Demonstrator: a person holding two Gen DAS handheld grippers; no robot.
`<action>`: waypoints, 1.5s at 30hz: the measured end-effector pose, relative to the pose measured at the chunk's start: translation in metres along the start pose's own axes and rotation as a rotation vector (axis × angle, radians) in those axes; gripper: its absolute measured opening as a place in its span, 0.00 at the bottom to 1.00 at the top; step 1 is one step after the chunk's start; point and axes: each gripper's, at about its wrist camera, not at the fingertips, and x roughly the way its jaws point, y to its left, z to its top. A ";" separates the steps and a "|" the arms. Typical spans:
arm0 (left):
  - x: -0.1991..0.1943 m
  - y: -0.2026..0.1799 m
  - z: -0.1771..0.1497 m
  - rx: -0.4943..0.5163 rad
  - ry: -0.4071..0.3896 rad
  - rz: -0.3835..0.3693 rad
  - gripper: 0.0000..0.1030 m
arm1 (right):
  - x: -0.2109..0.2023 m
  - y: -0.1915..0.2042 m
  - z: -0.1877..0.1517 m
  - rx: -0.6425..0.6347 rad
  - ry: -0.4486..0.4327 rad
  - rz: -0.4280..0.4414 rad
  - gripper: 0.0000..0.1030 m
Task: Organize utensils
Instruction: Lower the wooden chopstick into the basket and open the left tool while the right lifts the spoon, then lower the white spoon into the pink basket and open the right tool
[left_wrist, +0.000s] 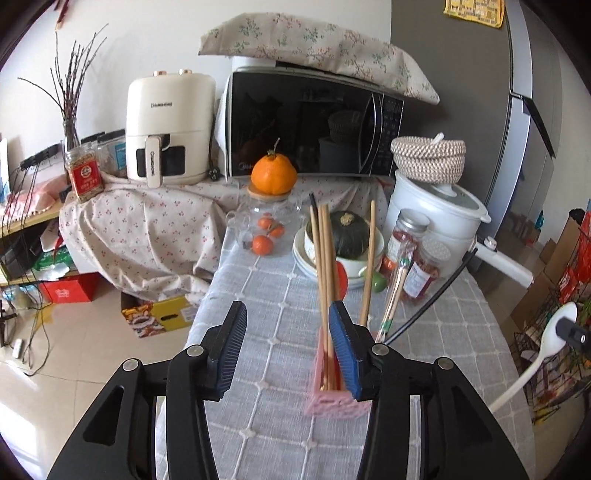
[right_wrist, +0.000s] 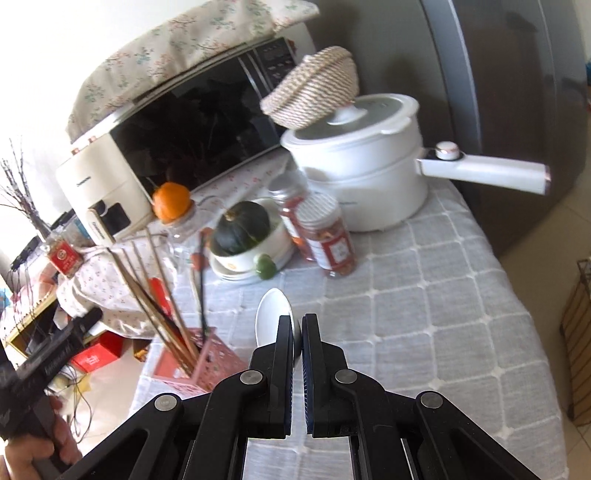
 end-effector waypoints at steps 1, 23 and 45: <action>-0.001 0.004 -0.004 -0.005 0.029 -0.002 0.59 | 0.002 0.007 0.000 -0.010 -0.006 0.006 0.03; 0.033 0.023 -0.046 0.062 0.309 -0.073 0.80 | 0.074 0.094 -0.005 -0.270 -0.130 -0.083 0.04; 0.031 0.013 -0.051 0.092 0.314 -0.104 0.84 | 0.079 0.079 -0.013 -0.204 -0.016 0.039 0.47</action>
